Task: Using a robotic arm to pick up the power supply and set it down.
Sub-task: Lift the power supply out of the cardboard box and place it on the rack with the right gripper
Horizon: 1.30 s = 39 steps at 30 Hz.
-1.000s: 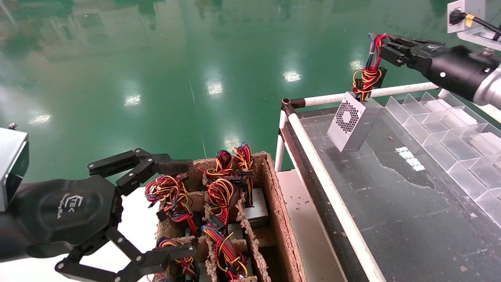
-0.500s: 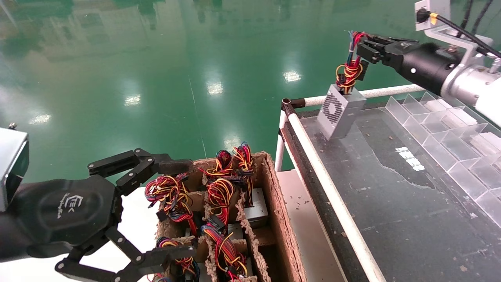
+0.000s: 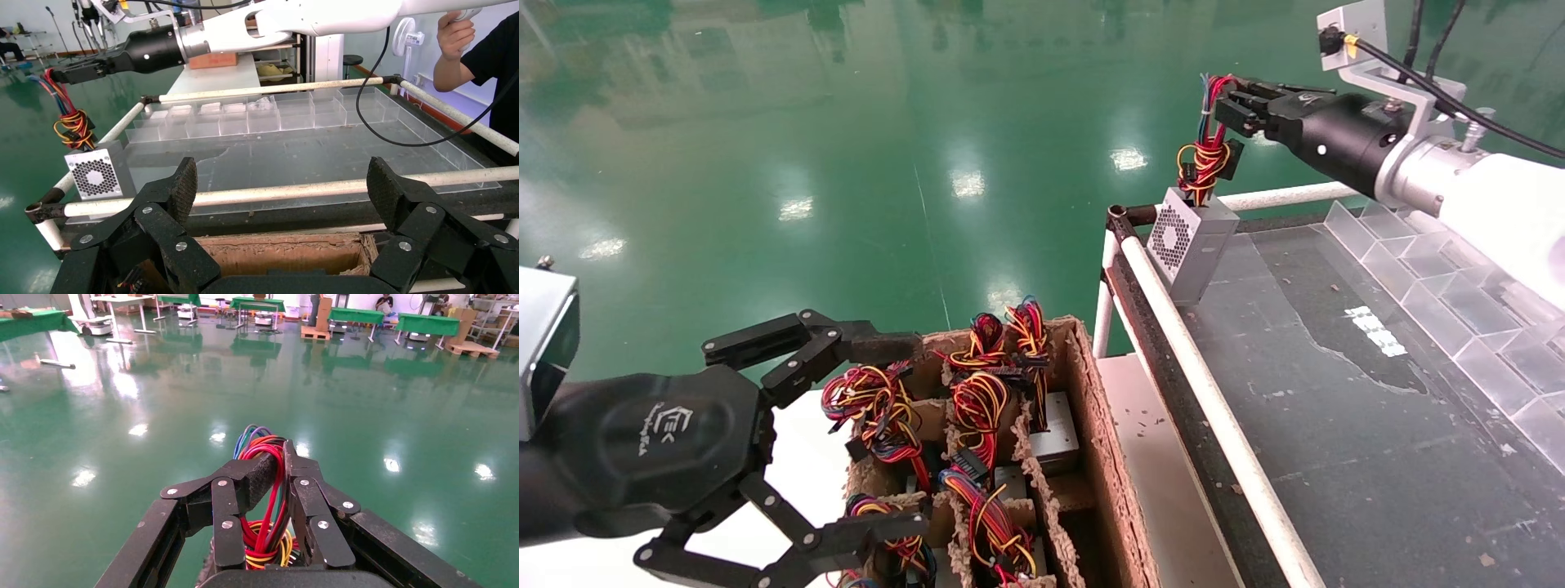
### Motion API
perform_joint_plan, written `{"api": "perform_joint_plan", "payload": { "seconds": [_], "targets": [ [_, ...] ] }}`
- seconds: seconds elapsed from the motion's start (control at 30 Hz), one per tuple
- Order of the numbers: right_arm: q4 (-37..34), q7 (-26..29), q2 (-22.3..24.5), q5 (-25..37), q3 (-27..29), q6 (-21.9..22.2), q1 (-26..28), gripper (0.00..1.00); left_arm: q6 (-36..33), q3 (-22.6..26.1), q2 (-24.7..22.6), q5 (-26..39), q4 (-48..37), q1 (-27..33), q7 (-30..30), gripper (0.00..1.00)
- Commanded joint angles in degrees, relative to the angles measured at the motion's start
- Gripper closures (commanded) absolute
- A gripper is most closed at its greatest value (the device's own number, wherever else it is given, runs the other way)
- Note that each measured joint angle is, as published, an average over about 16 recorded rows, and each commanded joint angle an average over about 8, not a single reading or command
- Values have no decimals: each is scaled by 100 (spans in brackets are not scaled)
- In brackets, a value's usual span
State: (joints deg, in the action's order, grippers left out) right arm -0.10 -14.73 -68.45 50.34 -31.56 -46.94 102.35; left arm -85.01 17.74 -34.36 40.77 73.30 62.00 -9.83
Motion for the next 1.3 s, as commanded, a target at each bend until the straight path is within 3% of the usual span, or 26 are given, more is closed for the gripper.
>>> {"api": "perform_joint_plan", "payload": {
  "seconds": [0.03, 0.57, 0.6, 0.83, 0.87, 1.3],
  "targets": [
    [1, 9, -50, -2, 2, 37, -5, 100, 0, 0, 0, 0, 0, 0, 0, 0],
    [18, -124, -299, 55, -38, 99, -138, 99, 2, 4, 2, -3, 0, 1, 2, 0],
    [17, -125, -307, 54, -37, 94, -148, 91, 2, 4, 2, -3, 0, 1, 2, 0],
    [14, -103, -316, 36, -25, 60, -153, 5, 2, 6, 2, -4, 0, 1, 3, 0],
    [14, -98, -316, 36, -25, 56, -150, 0, 3, 6, 2, -4, 0, 1, 3, 0],
    [-1, -98, -271, 159, -110, -7, -150, 0, 4, 9, 4, -6, 0, 2, 4, 0]
  ]
}}
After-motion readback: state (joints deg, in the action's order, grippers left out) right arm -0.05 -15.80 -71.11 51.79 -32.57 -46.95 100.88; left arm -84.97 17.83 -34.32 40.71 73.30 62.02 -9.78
